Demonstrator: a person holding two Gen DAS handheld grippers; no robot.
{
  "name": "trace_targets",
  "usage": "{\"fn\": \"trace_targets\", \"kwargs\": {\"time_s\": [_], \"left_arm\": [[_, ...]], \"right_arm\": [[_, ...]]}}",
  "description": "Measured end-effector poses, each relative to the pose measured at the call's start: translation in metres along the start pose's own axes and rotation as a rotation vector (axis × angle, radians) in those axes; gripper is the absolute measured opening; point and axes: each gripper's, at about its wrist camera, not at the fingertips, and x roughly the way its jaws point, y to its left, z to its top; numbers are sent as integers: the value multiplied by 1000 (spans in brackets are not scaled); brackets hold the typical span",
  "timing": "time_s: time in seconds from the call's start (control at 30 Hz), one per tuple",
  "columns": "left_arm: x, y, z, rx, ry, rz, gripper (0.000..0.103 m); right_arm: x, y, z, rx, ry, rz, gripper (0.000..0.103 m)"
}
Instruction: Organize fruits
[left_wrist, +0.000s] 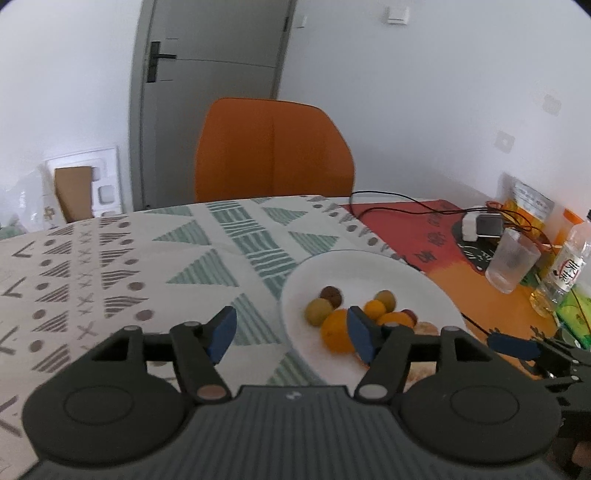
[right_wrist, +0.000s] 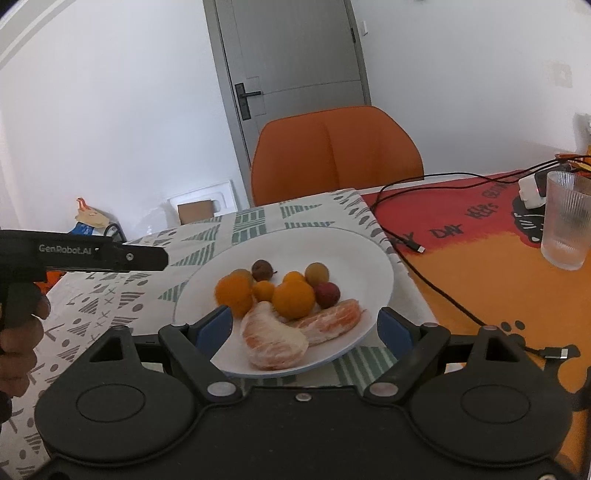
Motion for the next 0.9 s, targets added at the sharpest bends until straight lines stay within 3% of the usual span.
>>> {"fn": "trace_targets", "kwargs": {"time_s": [0.23,0.4,0.6,0.9], "left_arm": [[-28,19,-3,-42,2,70,76],[-53,24,-6,-15,-16,129,89],[-81,36,-9,-34,-20,228,92],[-127,50,-18,-50,-48,274,100]], "right_arm": [[-6,9,2,13,10,17,90],[-14,20,4,-4,3,44,96],[-26,35,10,-26,-6,87,103],[-38,48,13,-29,32,128,103]]}}
